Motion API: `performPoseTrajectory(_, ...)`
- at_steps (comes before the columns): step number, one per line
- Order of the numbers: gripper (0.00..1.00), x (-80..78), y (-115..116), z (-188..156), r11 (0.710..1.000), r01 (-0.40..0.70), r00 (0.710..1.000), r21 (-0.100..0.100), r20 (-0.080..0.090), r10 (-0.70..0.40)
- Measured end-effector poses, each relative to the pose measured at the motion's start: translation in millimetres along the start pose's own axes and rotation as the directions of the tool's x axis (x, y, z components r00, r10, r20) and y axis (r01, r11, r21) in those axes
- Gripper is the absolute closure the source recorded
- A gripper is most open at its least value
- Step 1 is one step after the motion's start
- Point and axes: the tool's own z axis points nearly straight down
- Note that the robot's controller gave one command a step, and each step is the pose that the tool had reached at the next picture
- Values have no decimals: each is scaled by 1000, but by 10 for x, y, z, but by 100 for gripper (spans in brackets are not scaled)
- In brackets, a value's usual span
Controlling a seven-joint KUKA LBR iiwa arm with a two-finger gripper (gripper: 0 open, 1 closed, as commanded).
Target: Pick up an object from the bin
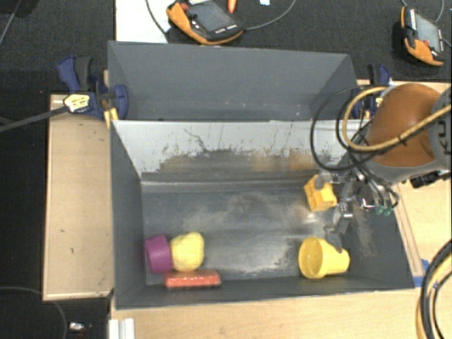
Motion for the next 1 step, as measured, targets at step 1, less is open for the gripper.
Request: performPoseTrajectory(1,0,-17,5,-44,1000,6,1000,1,7,-6)
